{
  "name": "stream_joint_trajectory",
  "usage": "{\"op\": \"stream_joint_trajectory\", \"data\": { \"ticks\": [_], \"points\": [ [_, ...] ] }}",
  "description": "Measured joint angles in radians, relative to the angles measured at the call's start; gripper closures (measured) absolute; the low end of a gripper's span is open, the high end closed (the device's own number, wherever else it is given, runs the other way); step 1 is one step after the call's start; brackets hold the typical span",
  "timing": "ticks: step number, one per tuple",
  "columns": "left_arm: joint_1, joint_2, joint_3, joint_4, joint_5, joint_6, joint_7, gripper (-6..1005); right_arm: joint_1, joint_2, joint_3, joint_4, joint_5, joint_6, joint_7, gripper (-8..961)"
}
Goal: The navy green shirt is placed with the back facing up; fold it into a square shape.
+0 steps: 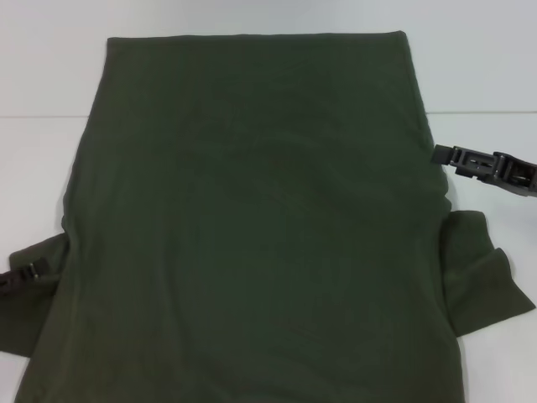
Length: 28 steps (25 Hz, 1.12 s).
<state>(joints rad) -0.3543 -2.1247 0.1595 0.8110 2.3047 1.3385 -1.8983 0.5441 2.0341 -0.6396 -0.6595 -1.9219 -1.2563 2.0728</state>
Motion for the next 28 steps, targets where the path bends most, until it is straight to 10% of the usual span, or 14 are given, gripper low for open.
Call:
{"op": "stream_joint_trajectory", "data": {
  "ticks": [16,28],
  "points": [
    [0.021,-0.011,0.004,0.035,0.001,0.019,-0.078,103,-0.006,-0.002,0.018,0.010,0.000,-0.001,0.000,97],
    [0.025,-0.011,0.003,0.039,0.002,0.026,-0.087,625,-0.011,-0.005,0.026,0.025,0.000,0.000,0.000,97]
  ]
}}
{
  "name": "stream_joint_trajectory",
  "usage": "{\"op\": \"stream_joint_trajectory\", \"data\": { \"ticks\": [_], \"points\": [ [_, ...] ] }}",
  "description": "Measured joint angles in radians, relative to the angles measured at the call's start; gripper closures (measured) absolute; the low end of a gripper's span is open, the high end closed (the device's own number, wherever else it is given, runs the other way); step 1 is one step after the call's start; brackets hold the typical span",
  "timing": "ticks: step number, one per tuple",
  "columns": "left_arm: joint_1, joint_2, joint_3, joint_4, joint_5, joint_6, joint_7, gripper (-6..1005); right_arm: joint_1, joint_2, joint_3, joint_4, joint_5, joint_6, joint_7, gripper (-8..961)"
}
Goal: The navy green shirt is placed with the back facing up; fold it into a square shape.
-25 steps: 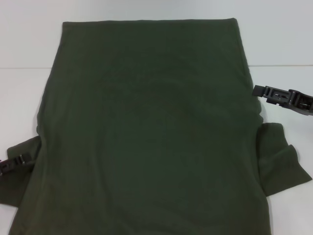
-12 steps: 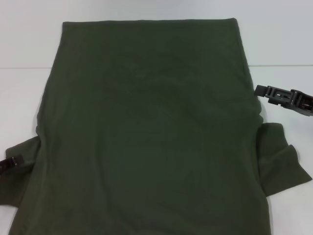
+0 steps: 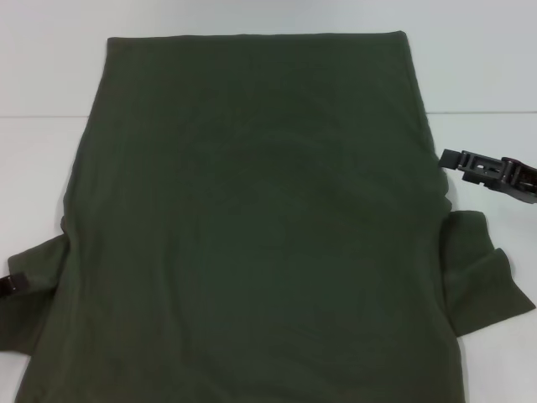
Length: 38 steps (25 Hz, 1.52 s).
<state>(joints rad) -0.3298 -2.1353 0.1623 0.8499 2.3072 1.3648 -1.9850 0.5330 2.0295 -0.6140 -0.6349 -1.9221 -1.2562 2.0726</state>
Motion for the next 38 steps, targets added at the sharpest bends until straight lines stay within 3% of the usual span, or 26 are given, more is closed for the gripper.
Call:
{"op": "stream_joint_trajectory", "data": {
  "ticks": [1,7,15,27,38],
  "points": [
    [0.000,0.000,0.001,0.001,0.000,0.001,0.000,742,-0.001,0.000,0.002,0.000,0.000,-0.001,0.000,97],
    [-0.003,0.002,0.007,0.020,0.000,0.031,-0.006,948,-0.005,0.000,0.010,0.000,0.000,-0.005,0.000,98],
    [-0.034,0.013,0.019,0.124,0.086,0.045,-0.119,975,-0.005,0.001,0.008,0.000,-0.003,0.000,0.000,98],
    [-0.147,0.060,0.060,0.213,0.333,0.006,-0.307,981,-0.003,0.001,0.008,0.000,-0.002,0.003,-0.001,97],
    [-0.178,0.068,0.116,0.286,0.439,-0.013,-0.419,975,-0.004,0.000,0.008,0.000,-0.003,0.008,-0.011,98]
  ]
}}
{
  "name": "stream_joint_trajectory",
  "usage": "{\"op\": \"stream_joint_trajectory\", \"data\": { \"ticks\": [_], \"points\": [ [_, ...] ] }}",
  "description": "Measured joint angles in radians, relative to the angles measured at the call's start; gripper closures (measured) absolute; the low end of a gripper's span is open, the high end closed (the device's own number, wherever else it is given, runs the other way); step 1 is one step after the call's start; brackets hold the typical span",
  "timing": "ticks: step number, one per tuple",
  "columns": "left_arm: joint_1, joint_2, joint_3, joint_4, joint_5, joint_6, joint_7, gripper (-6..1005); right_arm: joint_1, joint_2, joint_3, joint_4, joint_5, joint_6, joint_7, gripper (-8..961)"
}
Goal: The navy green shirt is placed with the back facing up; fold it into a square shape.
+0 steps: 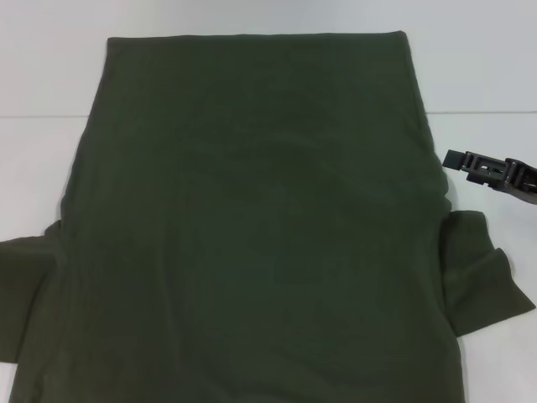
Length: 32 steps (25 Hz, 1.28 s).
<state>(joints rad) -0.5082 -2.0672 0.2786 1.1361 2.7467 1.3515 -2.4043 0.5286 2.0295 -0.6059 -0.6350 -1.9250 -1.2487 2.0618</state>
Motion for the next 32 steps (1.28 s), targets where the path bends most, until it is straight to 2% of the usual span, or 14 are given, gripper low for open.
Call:
{"op": "stream_joint_trajectory", "data": {
  "ticks": [5,10,19,22,27,32],
  "points": [
    [-0.041,0.017,0.020,0.000,0.052,0.008,-0.001,973,0.000,0.000,0.000,0.001,-0.003,0.002,-0.001,98],
    [-0.079,0.028,0.078,-0.003,0.085,0.021,-0.012,971,0.000,0.001,-0.002,0.001,-0.003,0.002,0.000,98],
    [-0.108,0.021,0.208,0.109,0.107,0.288,-0.169,966,-0.001,0.003,-0.003,0.003,-0.003,-0.003,0.002,98],
    [-0.135,0.022,0.260,0.115,0.107,0.335,-0.236,965,0.000,0.003,-0.004,0.006,-0.003,0.001,0.000,98],
    [-0.192,0.031,0.327,0.082,0.107,0.343,-0.329,962,0.003,0.000,-0.007,0.013,-0.003,0.003,0.000,98],
    [-0.248,0.025,0.365,0.029,0.108,0.308,-0.372,960,0.002,0.000,-0.008,0.014,-0.003,0.003,0.000,98]
  ]
}}
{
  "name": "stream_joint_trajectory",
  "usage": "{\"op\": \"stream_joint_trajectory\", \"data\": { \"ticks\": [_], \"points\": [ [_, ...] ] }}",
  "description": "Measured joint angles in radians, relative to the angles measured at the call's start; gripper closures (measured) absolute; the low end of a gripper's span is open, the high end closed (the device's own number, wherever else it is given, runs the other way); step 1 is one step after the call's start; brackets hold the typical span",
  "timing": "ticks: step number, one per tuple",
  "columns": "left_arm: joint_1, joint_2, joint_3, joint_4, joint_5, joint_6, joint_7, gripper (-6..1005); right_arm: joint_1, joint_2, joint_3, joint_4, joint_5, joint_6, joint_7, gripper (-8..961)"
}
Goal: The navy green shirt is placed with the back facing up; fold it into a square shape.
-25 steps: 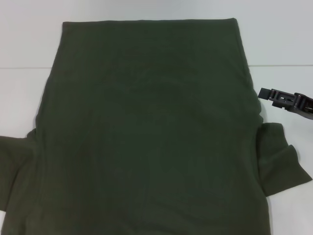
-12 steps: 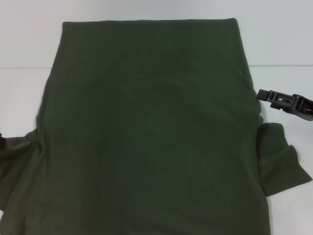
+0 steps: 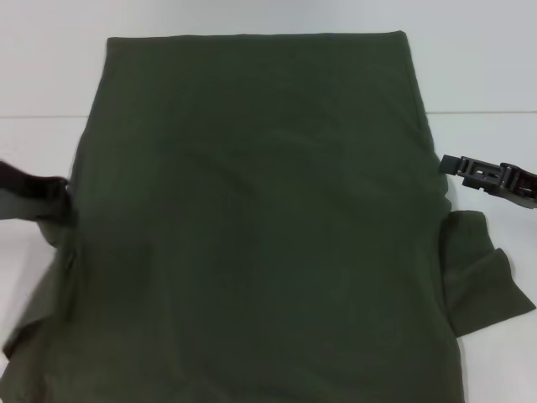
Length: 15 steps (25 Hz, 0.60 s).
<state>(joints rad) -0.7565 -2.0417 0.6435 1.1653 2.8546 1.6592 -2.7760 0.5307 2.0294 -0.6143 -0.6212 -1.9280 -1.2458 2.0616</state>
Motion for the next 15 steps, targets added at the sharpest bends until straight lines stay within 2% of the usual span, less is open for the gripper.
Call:
{"op": "stream_joint_trajectory", "data": {
  "ticks": [5,9,12,15],
  "points": [
    [-0.050,-0.005,0.010,-0.102,-0.007,-0.080,-0.005,958,0.000,0.002,-0.001,0.000,-0.002,-0.003,0.000,97],
    [-0.057,-0.013,0.011,-0.170,-0.062,-0.144,0.012,956,-0.001,0.002,-0.003,0.000,-0.002,-0.003,0.000,97],
    [-0.062,-0.014,0.020,-0.215,-0.101,-0.146,0.076,954,-0.002,-0.001,-0.005,0.000,-0.005,-0.002,0.000,97],
    [-0.054,-0.022,0.024,-0.207,-0.116,-0.120,0.169,953,-0.002,-0.008,-0.010,0.000,-0.006,-0.004,-0.001,97]
  ]
}}
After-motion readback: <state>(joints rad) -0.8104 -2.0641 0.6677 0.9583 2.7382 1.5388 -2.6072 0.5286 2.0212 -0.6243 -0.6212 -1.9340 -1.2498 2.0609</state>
